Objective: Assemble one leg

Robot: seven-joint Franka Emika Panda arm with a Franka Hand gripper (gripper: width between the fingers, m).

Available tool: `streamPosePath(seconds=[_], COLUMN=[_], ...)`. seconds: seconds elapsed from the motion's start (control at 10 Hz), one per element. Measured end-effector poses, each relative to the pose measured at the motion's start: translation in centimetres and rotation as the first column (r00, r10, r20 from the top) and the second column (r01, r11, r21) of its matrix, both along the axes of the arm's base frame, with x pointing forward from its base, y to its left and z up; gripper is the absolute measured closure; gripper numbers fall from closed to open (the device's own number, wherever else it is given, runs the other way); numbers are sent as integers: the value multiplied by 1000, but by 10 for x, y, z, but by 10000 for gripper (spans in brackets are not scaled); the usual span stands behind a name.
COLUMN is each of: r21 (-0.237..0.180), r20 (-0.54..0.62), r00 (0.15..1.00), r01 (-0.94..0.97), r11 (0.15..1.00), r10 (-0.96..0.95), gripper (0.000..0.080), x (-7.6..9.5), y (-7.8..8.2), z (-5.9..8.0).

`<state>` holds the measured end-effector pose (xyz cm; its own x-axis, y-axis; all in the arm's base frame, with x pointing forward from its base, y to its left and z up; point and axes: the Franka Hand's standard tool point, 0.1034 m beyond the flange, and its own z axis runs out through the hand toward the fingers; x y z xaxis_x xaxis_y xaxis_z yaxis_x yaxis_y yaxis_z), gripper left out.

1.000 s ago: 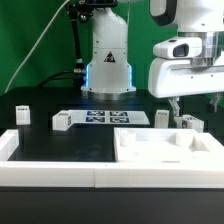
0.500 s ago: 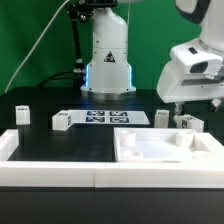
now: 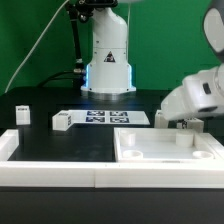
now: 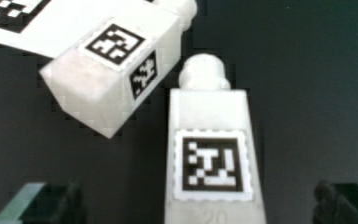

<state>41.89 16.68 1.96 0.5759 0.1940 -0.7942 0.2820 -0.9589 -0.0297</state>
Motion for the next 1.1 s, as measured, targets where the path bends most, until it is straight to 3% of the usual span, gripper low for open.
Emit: streamPosePath(seconds=[0.7,0.8,0.9,1.0,1.1], r21=[-15,-14,-14,-14,-14], r20=[13,14,13,13,13], r00=[1000,1000,1000,1000,1000], r01=[15,15,15,15,14], r11=[1000,1000,1000,1000,1000], r10=[-15,-15,-15,-15,-14], gripper=[150,263,263,446,509], x=[-8,-8,-8,-8,-8], y=[2,2,2,2,2], z=[-16,-17,-17,-16,-16])
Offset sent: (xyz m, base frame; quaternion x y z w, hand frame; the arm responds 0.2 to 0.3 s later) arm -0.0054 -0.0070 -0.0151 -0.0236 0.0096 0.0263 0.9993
